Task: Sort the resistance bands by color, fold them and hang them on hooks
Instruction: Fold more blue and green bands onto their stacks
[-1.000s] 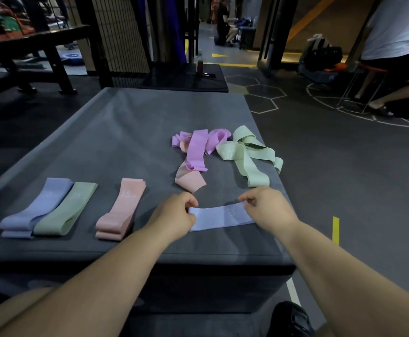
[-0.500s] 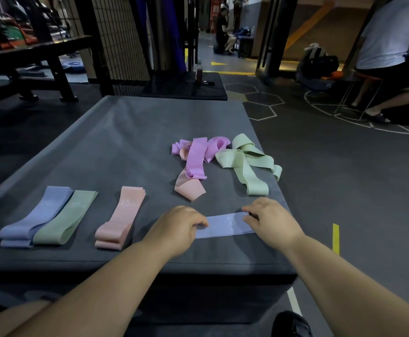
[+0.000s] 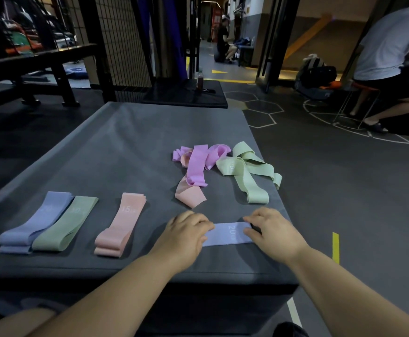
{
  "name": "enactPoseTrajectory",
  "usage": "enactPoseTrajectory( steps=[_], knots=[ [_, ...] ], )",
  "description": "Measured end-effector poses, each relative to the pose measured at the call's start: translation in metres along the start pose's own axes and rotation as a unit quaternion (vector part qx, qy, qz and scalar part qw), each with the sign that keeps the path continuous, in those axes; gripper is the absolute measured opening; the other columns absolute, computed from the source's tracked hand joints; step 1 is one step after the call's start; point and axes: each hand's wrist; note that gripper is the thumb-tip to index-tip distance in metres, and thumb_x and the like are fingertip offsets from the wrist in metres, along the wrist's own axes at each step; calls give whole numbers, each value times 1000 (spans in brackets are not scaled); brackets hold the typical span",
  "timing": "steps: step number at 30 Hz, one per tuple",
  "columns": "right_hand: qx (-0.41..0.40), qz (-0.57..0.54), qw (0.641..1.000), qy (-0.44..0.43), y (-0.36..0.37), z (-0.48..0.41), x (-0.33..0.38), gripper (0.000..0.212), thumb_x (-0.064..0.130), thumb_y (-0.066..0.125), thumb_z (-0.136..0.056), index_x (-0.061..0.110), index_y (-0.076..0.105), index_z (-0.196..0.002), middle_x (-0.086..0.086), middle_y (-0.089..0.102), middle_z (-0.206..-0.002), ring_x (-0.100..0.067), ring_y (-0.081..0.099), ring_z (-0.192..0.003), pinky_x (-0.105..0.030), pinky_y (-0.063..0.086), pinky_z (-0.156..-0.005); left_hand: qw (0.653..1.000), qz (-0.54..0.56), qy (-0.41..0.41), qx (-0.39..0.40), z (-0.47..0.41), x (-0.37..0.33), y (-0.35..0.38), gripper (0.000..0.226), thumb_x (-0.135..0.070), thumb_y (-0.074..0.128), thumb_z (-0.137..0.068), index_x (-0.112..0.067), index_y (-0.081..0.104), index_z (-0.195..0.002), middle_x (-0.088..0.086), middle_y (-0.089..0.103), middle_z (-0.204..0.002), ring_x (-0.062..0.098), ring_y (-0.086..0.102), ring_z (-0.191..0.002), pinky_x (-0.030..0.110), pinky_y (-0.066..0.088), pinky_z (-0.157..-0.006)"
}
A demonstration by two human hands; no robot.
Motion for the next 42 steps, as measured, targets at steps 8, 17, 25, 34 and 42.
enactPoseTrajectory(
  steps=[8,17,25,34,42],
  knots=[
    [9,28,1000,-4,3,0,0,41,42,39,-102,29,51,-139,7,48,-133,-17,38,-127,-32,34,-107,989,-25,-26,145,-1,1,0,52,-19,21,-104,-33,15,-154,-12,10,-162,5,6,-149,26,1,-121],
    [-30,16,999,-18,4,6,7,53,45,42,-100,25,38,-149,10,37,-149,-13,26,-140,-33,26,-115,973,-82,-32,213,4,-5,-4,52,-37,14,-106,-37,-6,-153,-16,-15,-160,4,-18,-146,37,-16,-119],
    [64,39,996,-57,17,9,24,103,76,-13,-71,21,6,-157,11,-3,-163,-6,-12,-149,-27,-9,-120,971,-83,-37,223,4,-6,-7,53,-40,15,-105,-36,-7,-153,-17,-15,-160,4,-19,-146,40,-16,-119],
    [85,66,994,-35,26,10,23,132,84,-39,-45,19,-9,-156,5,-18,-162,-9,-22,-146,-31,-16,-118,966,-88,-43,240,4,-7,-9,54,-42,16,-105,-36,-8,-153,-16,-17,-160,7,-21,-146,48,-14,-118],
    [75,38,996,-19,26,9,19,132,86,-38,-45,18,-10,-155,10,-31,-150,-2,-28,-138,-28,-14,-118,964,-86,-45,249,3,-8,-10,54,-42,15,-105,-37,-8,-153,-16,-16,-160,7,-19,-147,49,-14,-118]
  ],
)
Point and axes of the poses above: each hand's wrist, its own z-axis away from the middle knuckle, its own y-axis out of the palm, x = y × z
